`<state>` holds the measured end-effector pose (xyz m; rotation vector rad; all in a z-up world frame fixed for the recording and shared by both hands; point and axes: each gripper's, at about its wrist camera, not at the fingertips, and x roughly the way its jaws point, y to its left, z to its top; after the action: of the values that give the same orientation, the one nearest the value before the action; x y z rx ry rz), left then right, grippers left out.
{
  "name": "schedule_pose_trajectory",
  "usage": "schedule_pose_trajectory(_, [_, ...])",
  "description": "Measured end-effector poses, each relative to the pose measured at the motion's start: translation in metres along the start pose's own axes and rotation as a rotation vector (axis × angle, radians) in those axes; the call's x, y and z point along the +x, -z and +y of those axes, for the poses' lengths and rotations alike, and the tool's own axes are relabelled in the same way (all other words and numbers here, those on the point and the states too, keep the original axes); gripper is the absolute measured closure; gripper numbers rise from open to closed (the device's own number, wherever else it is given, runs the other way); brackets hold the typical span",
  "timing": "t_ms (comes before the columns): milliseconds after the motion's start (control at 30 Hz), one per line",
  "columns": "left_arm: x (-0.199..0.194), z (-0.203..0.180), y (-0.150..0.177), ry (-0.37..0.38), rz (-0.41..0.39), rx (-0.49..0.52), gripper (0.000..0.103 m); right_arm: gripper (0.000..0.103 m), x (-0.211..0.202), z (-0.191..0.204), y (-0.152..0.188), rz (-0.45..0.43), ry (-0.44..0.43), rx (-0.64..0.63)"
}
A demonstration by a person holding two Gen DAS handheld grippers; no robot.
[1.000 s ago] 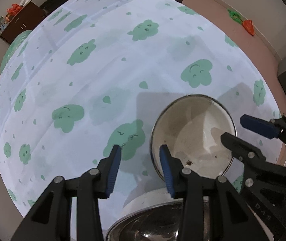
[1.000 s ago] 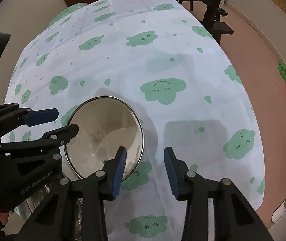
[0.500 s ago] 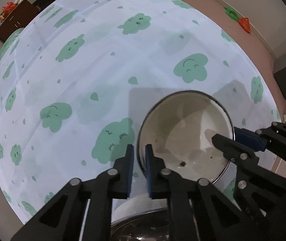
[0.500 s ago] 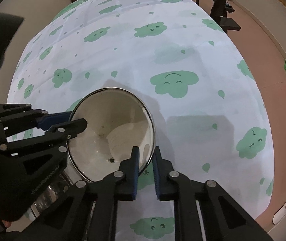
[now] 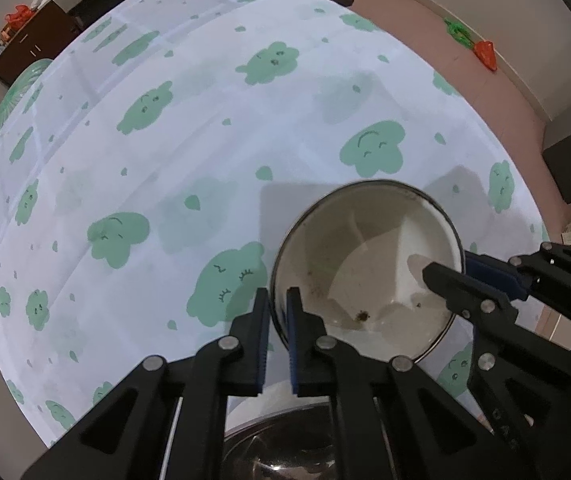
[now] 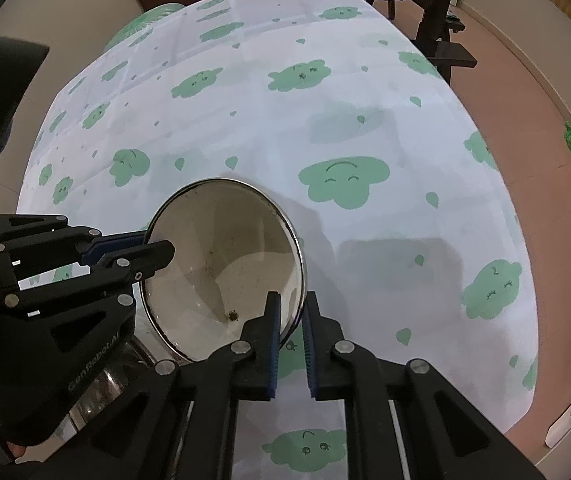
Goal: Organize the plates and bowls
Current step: 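Close the left gripper on the white enamel bowl rim, then lift and carry the white enamel bowl over the steel bowl stack with left gripper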
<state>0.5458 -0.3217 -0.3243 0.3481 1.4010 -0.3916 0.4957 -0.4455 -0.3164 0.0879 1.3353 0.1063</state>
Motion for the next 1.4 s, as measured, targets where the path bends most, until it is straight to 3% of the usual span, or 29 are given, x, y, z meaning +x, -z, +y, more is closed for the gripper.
schedule_pose_trajectory(800, [-0.052, 0.01, 0.016, 0.003, -0.068, -0.025, 0.098, 0.091, -0.057, 0.021, -0.002, -0.073, -0.001, -0.048])
schedule_pose_trajectory(1400, [-0.074, 0.018, 0.047, -0.012, -0.09, -0.051, 0.098, 0.091, -0.069, 0.046, 0.019, -0.073, -0.015, -0.093])
